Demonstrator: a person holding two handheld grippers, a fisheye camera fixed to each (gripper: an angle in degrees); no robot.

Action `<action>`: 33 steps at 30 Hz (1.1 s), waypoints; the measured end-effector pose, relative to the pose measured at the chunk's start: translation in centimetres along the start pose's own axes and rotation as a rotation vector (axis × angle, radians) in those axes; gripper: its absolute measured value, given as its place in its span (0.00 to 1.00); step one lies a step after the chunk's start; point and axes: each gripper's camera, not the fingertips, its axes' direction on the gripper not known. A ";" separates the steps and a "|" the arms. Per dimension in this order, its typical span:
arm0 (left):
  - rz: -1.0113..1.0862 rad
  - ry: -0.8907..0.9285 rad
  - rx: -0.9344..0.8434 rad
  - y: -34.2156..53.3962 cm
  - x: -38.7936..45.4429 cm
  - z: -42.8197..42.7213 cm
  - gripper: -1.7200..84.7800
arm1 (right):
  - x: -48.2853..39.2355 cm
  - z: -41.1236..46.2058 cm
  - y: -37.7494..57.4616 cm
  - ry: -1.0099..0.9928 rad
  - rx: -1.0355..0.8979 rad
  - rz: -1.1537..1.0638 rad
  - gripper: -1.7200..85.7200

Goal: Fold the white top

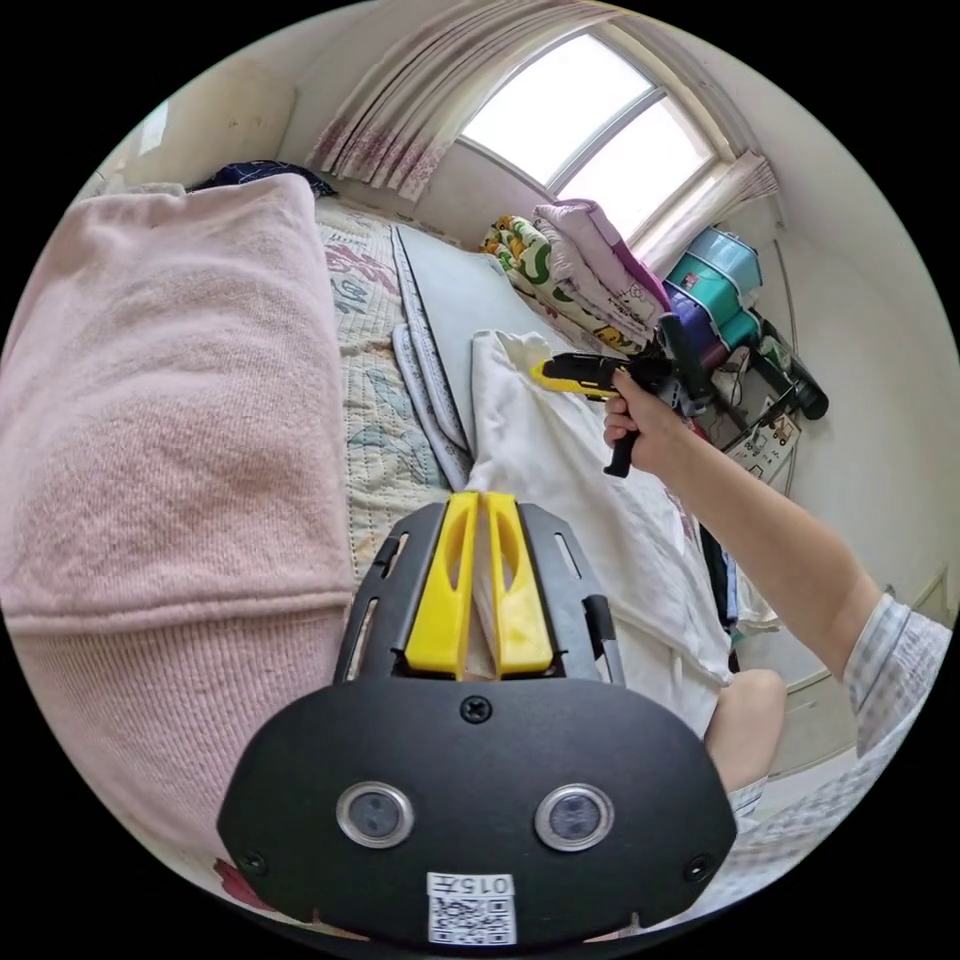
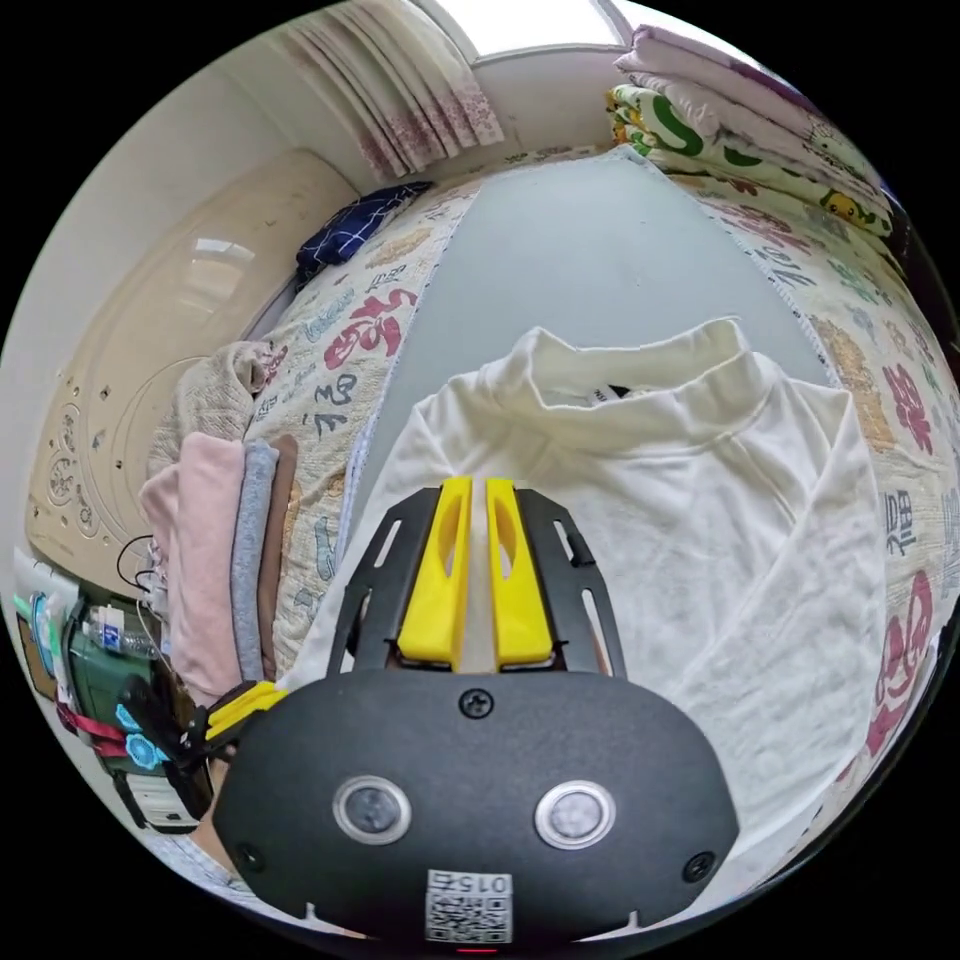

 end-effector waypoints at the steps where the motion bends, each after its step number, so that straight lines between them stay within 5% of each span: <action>1: 0.011 0.023 0.008 0.1 0.6 -0.6 0.02 | 1.6 -2.0 0.0 -0.015 0.029 -0.005 0.06; 9: 0.300 -0.105 0.079 0.2 8.3 -3.3 0.08 | 14.6 -15.2 0.4 0.258 0.207 -0.099 0.07; 17: 0.336 -0.132 -0.039 -18.8 10.2 12.0 0.14 | 16.8 -14.2 -3.3 0.274 0.196 -0.217 0.15; 24: 0.237 -0.205 -0.167 -25.5 8.6 24.4 0.15 | 18.0 -12.7 -8.7 0.284 0.124 -0.128 0.19; 33: 0.249 -0.139 -0.243 -27.6 8.8 26.5 0.03 | 15.0 -16.3 -10.0 0.191 0.084 -0.151 0.02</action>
